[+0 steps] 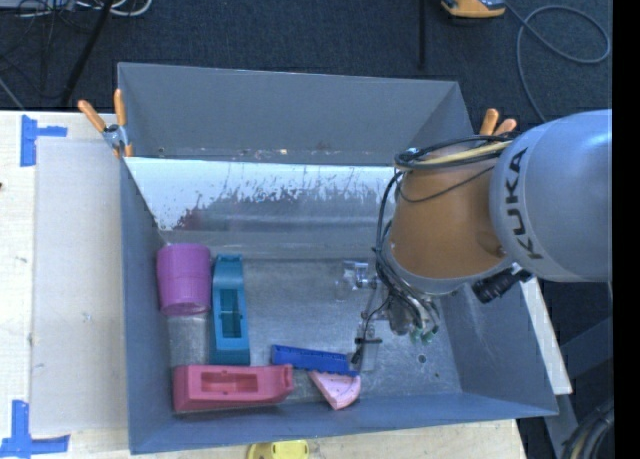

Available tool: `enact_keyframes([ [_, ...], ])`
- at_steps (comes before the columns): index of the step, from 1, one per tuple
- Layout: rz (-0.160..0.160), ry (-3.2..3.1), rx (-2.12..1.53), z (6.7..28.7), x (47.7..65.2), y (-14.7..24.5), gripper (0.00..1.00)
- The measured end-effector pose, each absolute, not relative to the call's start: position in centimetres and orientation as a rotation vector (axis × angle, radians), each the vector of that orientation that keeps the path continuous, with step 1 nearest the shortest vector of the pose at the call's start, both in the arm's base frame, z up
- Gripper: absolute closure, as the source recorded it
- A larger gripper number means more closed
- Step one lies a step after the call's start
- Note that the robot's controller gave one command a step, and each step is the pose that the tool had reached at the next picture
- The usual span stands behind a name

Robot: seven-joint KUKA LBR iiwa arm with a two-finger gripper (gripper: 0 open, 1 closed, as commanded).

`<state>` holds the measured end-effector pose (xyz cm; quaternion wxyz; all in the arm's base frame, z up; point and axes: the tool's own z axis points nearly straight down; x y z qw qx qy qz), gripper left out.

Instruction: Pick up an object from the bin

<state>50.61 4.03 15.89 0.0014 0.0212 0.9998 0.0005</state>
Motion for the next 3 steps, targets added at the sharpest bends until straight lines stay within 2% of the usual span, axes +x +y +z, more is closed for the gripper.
enact_keyframes([
  [1,-0.001,3.148,-0.105,14.2,48.6,5.7,0.00],
  [2,0.001,3.143,-0.003,14.9,49.7,7.5,0.00],
  [3,0.000,3.141,-0.044,9.2,50.1,8.5,0.00],
])
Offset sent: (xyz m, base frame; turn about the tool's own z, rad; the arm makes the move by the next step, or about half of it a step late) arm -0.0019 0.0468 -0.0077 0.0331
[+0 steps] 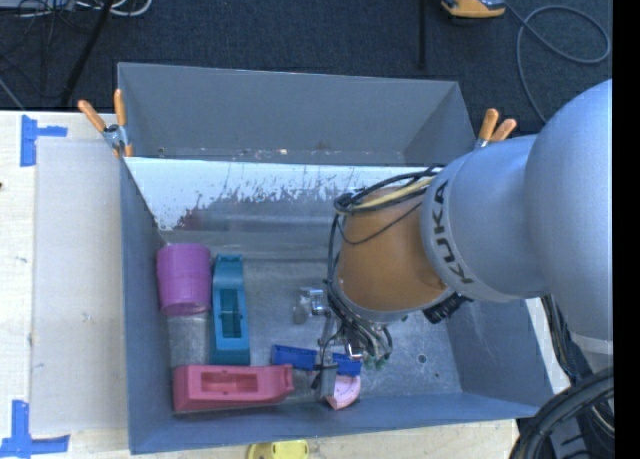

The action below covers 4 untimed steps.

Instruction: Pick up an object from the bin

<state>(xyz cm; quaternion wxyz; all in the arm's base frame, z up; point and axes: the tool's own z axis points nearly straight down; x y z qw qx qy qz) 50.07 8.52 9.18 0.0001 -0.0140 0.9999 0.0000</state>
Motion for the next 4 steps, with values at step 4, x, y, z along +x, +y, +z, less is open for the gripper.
enact_keyframes([
  [4,-0.002,3.151,0.138,9.6,50.5,8.2,1.00],
])
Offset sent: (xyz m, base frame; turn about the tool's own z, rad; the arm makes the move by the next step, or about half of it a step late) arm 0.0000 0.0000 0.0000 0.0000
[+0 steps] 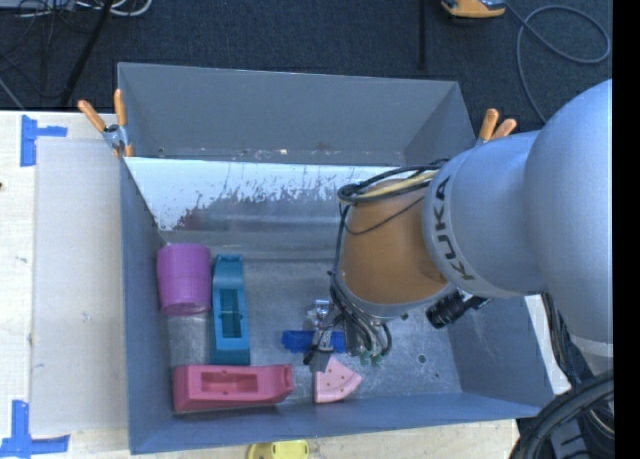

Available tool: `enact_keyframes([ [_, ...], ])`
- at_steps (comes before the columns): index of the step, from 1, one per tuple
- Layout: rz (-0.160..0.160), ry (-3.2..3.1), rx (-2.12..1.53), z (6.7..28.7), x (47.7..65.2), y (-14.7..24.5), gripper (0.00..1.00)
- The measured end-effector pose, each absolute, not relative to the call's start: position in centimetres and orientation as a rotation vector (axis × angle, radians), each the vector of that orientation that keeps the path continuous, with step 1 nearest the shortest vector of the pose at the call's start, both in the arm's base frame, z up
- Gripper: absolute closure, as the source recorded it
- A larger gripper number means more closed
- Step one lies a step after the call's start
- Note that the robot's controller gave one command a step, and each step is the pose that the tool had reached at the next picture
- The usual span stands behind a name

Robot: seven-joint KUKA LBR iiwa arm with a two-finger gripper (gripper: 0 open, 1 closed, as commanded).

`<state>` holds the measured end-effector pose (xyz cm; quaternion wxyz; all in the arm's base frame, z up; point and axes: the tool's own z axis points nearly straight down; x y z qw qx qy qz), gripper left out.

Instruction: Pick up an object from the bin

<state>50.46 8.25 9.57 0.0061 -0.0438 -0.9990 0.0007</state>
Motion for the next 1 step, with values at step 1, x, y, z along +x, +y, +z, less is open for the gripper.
enact_keyframes([
  [1,-0.001,-3.136,-0.137,11.45,50.69,8.27,1.00],
])
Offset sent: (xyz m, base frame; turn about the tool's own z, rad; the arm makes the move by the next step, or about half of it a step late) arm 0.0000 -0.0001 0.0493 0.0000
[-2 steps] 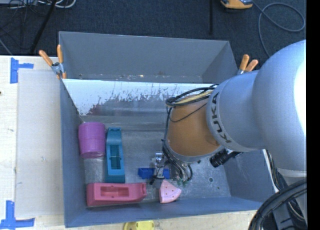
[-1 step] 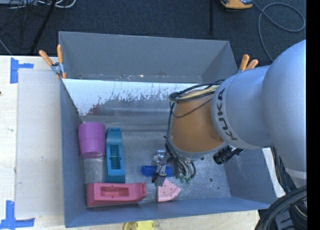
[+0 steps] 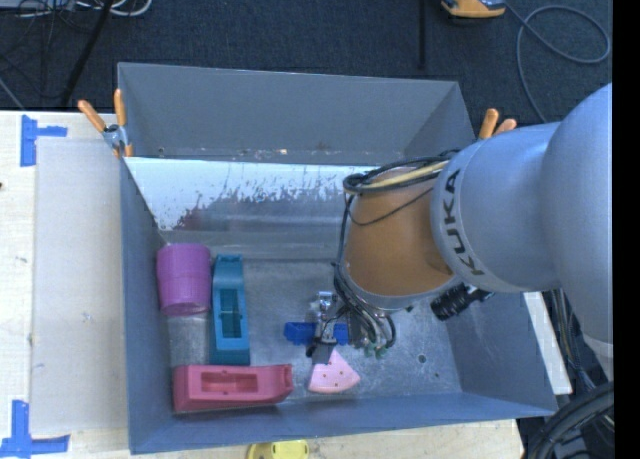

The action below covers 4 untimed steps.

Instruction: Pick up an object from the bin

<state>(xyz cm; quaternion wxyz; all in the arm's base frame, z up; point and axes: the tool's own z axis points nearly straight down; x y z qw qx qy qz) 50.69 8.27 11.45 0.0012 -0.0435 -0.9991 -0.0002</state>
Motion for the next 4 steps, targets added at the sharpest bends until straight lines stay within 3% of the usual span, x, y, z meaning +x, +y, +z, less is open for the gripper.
enact_keyframes([
  [4,-0.001,-3.138,-0.134,14.7,50.7,8.2,1.00],
])
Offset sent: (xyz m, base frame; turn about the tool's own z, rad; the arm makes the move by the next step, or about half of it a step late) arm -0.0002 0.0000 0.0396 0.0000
